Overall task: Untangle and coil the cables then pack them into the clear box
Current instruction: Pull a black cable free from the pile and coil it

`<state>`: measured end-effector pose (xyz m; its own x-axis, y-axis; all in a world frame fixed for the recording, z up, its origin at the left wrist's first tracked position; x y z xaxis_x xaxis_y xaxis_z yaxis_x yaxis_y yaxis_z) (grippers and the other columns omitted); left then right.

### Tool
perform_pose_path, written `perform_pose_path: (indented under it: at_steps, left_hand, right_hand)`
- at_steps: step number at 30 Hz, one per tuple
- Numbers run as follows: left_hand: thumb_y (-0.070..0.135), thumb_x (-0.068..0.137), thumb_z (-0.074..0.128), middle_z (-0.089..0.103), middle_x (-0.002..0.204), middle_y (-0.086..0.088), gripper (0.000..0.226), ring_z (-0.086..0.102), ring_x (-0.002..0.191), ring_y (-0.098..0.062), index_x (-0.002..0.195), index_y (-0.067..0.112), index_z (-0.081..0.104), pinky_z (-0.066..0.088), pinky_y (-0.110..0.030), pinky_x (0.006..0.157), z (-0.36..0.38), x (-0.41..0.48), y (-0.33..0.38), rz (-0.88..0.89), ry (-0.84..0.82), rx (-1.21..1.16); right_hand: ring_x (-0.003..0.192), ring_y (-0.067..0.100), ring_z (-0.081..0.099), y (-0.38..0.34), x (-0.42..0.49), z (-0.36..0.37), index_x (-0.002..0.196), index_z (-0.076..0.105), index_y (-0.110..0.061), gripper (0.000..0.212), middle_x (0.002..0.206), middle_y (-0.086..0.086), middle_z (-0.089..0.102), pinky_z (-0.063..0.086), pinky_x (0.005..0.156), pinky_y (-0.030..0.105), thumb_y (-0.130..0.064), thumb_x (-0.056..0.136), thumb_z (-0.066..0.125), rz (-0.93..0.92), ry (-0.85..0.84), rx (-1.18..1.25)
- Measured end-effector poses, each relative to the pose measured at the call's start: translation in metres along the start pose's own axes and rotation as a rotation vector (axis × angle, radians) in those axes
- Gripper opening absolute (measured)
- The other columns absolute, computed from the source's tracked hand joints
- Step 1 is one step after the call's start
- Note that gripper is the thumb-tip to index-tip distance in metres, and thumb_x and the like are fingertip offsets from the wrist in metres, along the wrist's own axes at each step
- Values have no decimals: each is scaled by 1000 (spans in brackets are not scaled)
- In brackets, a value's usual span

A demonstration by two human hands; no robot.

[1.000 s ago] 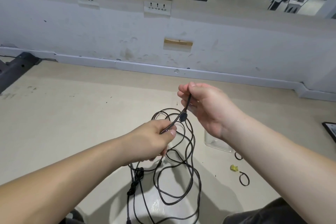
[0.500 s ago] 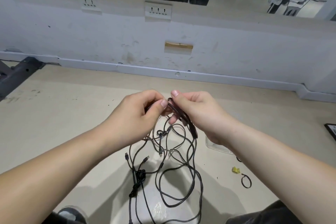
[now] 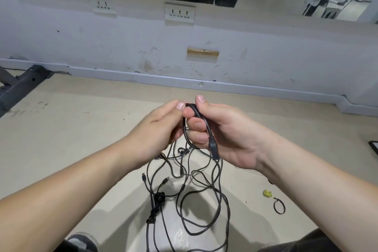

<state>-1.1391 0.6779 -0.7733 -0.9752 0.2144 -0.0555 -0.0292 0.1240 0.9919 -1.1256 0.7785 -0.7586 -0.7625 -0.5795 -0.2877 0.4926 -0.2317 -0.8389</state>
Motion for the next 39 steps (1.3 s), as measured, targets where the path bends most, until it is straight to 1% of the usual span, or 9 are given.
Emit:
perform_pose_path:
  at_steps: [3, 8, 14, 20, 25, 29, 33, 36, 39]
  left_hand:
    - [37, 110, 42, 47, 65, -3, 34, 36, 54, -13, 86, 24, 63, 27, -22, 47, -1, -1, -10, -103, -32, -78]
    - [26, 107, 35, 55, 56, 3, 51, 51, 53, -13, 77, 24, 77, 51, -29, 55, 28, -7, -31, -233, -126, -437]
    - [39, 106, 40, 71, 82, -3, 21, 59, 56, -6, 120, 25, 47, 53, -34, 65, 58, -23, -62, -97, -260, 547]
    - [27, 105, 54, 70, 92, -7, 25, 65, 50, -16, 128, 23, 46, 46, -18, 49, 77, -38, -73, -388, -392, 292]
    - [20, 106, 55, 69, 73, -6, 16, 58, 44, -16, 91, 15, 59, 42, -21, 44, 60, -23, -32, -173, -291, 239]
    - [15, 104, 59, 68, 66, -5, 20, 56, 48, -15, 86, 12, 66, 50, -27, 46, 15, -4, 6, -4, 17, -66]
    - [28, 99, 68, 56, 60, 7, 18, 43, 50, -12, 85, 18, 71, 36, -23, 44, -27, 5, 13, 66, 242, 13]
    - [31, 89, 80, 56, 64, 10, 14, 43, 52, -3, 82, 23, 72, 33, -13, 46, -51, 5, 11, 84, 332, 38]
    - [33, 99, 68, 51, 62, 6, 18, 38, 52, -8, 85, 25, 74, 29, -23, 48, -42, 6, -11, -32, 236, 5]
  right_hand:
    - [53, 11, 41, 5, -1, 3, 98, 59, -9, 28, 65, -2, 42, 35, 52, 22, -30, 107, 42, 11, -27, 15]
    - [69, 23, 69, 3, 4, -2, 86, 52, -11, 30, 81, 11, 70, 61, 64, 31, -23, 109, 39, -39, 64, 207]
    - [100, 30, 74, -3, 18, -48, 88, 50, -11, 29, 120, 26, 71, 60, 87, 36, -24, 112, 38, -107, 394, 155]
    - [113, 29, 71, -17, 19, -94, 87, 61, -10, 26, 108, 16, 73, 54, 101, 40, -22, 108, 51, -257, 685, 28]
    - [84, 16, 70, -21, 8, -110, 102, 67, 6, 30, 104, 15, 77, 56, 87, 34, -22, 105, 57, -274, 781, -279]
    - [58, 8, 65, -21, 12, -83, 90, 62, -3, 25, 67, -2, 73, 53, 59, 23, -20, 106, 54, -260, 629, -546]
    - [50, 17, 53, -6, 21, -51, 86, 62, -6, 33, 61, 5, 63, 46, 53, 24, -23, 109, 45, -133, 374, -477]
    - [50, 18, 43, 7, 19, -37, 84, 61, -8, 39, 63, 7, 55, 37, 53, 27, -27, 110, 39, 8, 216, -304]
    - [53, 17, 34, 13, 14, -19, 79, 54, -13, 37, 67, 6, 50, 28, 57, 31, -31, 106, 37, 121, 51, 20]
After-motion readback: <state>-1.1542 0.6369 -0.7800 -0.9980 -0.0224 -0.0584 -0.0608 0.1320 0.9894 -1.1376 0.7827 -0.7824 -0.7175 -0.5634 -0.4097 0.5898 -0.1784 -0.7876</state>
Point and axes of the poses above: each hand's wrist, its own x-axis towards the middle knuckle, its own z-axis out of the palm, y = z × x, the point moved 9 cm from there along x, towards the middle knuckle
